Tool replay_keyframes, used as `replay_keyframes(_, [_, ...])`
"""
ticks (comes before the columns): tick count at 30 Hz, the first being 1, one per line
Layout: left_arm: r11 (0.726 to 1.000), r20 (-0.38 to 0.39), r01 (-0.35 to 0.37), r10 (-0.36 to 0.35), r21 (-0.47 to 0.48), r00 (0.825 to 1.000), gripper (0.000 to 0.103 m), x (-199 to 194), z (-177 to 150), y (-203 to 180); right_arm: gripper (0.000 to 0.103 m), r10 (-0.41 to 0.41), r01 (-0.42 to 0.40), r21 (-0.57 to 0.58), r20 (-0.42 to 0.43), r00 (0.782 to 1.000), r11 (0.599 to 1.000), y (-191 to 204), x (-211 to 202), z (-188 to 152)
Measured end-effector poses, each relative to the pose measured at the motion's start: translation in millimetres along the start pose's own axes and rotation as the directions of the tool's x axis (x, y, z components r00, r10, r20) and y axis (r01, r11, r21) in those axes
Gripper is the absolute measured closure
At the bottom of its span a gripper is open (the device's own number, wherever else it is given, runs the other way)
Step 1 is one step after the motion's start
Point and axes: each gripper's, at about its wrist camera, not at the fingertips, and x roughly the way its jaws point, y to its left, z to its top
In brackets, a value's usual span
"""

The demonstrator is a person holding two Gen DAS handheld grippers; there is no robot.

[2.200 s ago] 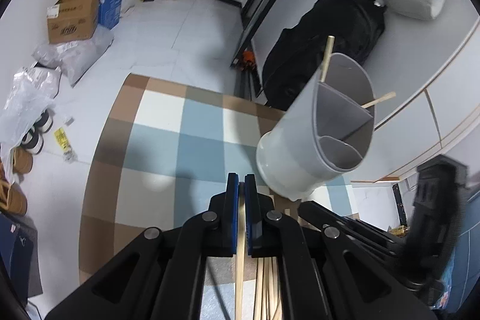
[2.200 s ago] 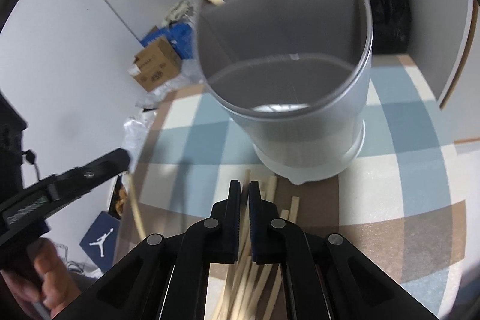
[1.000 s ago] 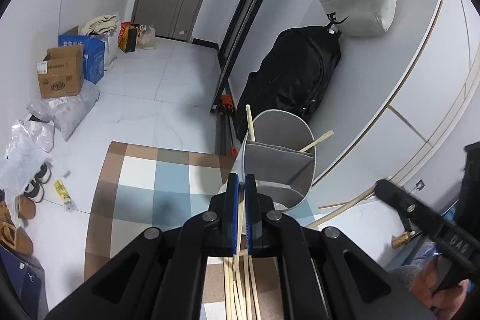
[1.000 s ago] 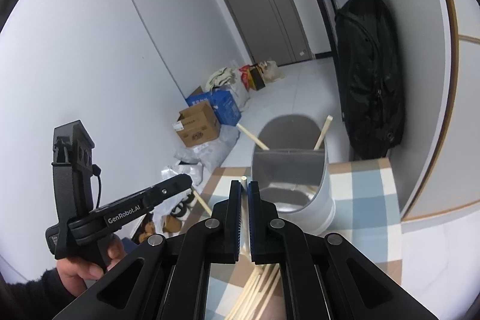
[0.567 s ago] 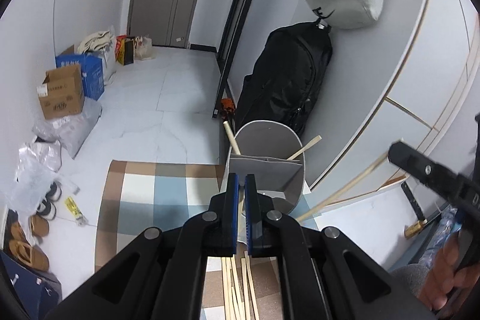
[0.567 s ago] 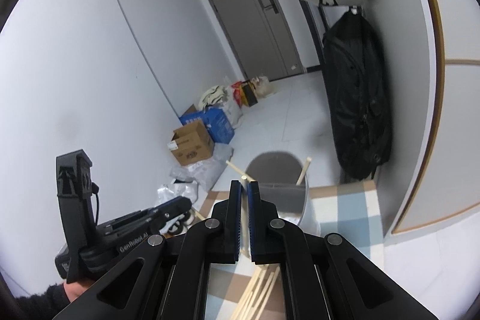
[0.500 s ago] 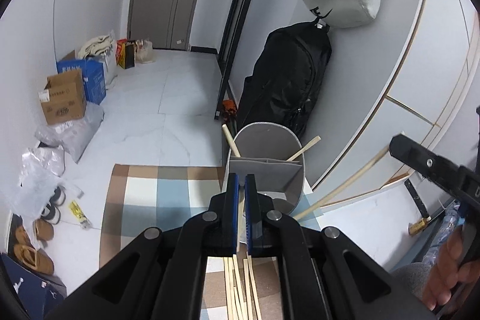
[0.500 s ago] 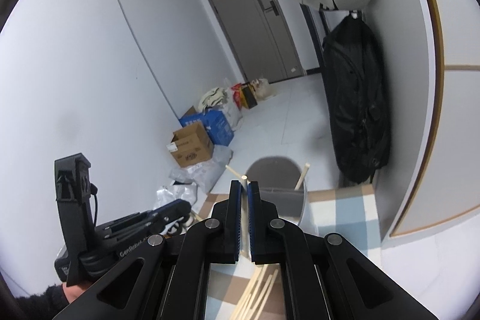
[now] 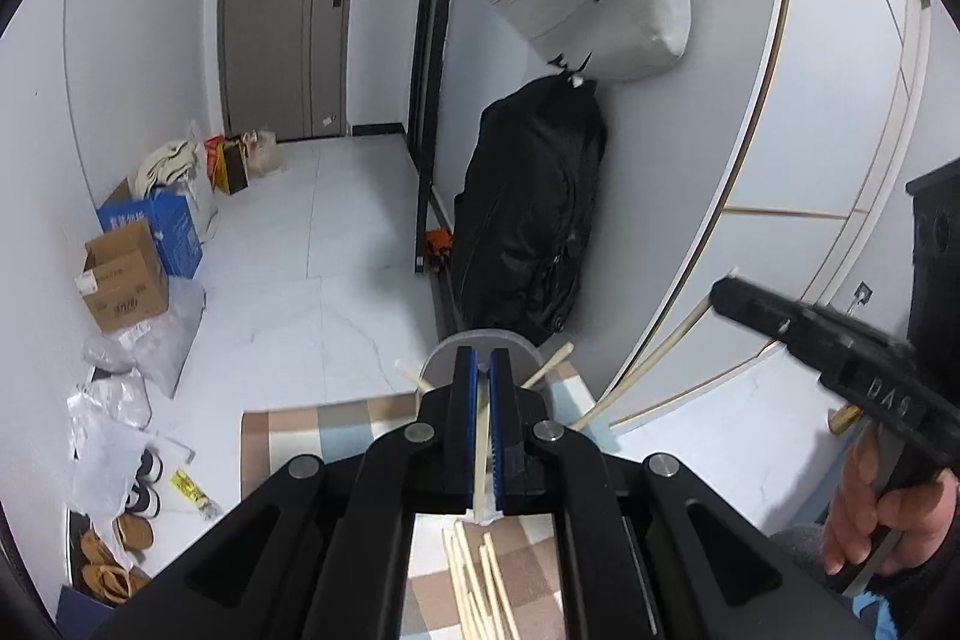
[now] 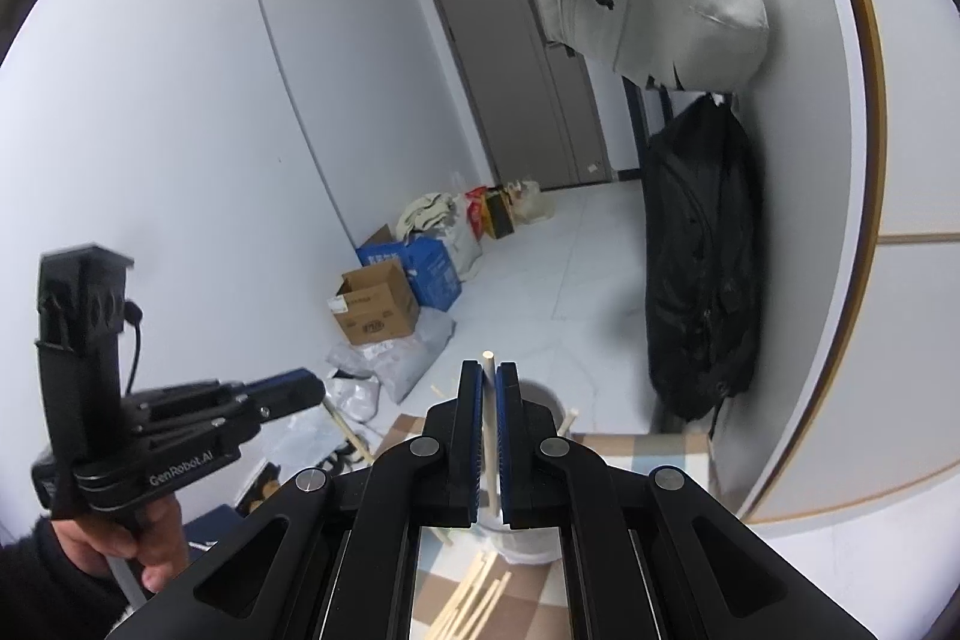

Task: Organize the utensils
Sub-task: 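Open both grippers above the holder to drop the sticks in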

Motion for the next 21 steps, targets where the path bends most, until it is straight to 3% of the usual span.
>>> replay_keyframes(12, [1.0,0.057,0.019,-0.018,-0.006,0.998,0.103,1.4,46.2,-0.8,0.099,-0.048,0.048,0.017,0.045,0.998,0.999,-11.2,0.8,48.8])
replay_keyframes(21, [1.0,0.066,0.014,-0.013,-0.011,0.998,0.103,26.1,49.6,8.9,0.099,-0.056,0.056,0.007,0.016,0.998,0.998,-14.8,30.3,66.5])
